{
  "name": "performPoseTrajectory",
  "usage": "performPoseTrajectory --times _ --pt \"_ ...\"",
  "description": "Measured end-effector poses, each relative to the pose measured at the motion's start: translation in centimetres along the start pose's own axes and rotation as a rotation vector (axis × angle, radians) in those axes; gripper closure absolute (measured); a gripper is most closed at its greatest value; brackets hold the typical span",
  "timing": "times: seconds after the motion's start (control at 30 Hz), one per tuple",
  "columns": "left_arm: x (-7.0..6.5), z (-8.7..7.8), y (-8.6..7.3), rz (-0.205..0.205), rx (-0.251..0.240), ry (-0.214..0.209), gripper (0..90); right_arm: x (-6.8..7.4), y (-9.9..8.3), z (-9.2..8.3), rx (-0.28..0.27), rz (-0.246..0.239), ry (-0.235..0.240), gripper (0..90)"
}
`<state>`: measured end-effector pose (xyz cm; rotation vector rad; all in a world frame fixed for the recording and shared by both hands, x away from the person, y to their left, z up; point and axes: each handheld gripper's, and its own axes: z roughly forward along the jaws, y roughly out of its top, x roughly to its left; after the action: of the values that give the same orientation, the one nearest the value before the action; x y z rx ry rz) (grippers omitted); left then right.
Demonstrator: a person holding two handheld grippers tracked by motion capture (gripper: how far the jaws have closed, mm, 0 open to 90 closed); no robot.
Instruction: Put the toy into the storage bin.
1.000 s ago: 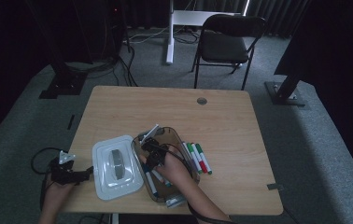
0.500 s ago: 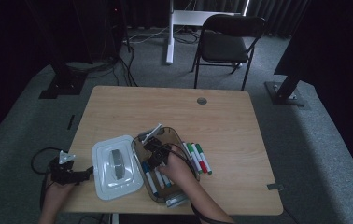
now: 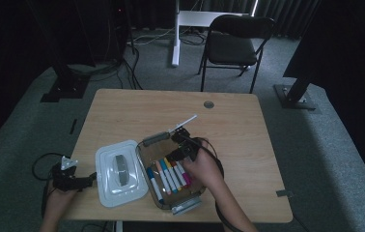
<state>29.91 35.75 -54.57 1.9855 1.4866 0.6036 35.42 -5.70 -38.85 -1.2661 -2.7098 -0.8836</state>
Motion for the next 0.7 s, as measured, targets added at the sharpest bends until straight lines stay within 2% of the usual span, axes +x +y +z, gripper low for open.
performPoseTrajectory --times 0.03,0.13,0.23,0.27,0.33,0.53,0.63,0.7 --pt "0.0 0.0 0.0 0.000 -0.001 0.000 1.2 -0.5 -0.3 -0.9 -0.034 0.002 -0.015 63.7" --pt "0.0 0.0 0.0 0.000 0.000 0.000 1.2 -1.4 -0.7 -1.8 -0.066 0.012 -0.020 62.7" --pt "0.0 0.0 0.0 0.000 0.000 0.000 1.2 -2.0 -1.0 -2.2 -0.078 0.022 -0.033 62.4" --pt "0.0 0.0 0.0 0.000 -0.001 0.000 1.2 -2.9 -1.4 -2.6 -0.091 0.037 -0.039 62.3" --pt "0.0 0.0 0.0 0.000 -0.002 0.000 1.2 -3.6 -1.7 -3.0 -0.100 0.049 -0.047 62.2" --pt "0.0 0.0 0.0 0.000 -0.001 0.000 1.2 -5.7 -2.8 -3.3 -0.098 0.088 -0.077 62.0" --pt "0.0 0.0 0.0 0.000 -0.002 0.000 1.2 -6.5 -3.2 -3.1 -0.089 0.101 -0.086 62.0" --pt "0.0 0.0 0.0 -0.003 -0.002 0.000 1.2 -7.6 -4.0 -2.4 -0.074 0.111 -0.097 60.5"
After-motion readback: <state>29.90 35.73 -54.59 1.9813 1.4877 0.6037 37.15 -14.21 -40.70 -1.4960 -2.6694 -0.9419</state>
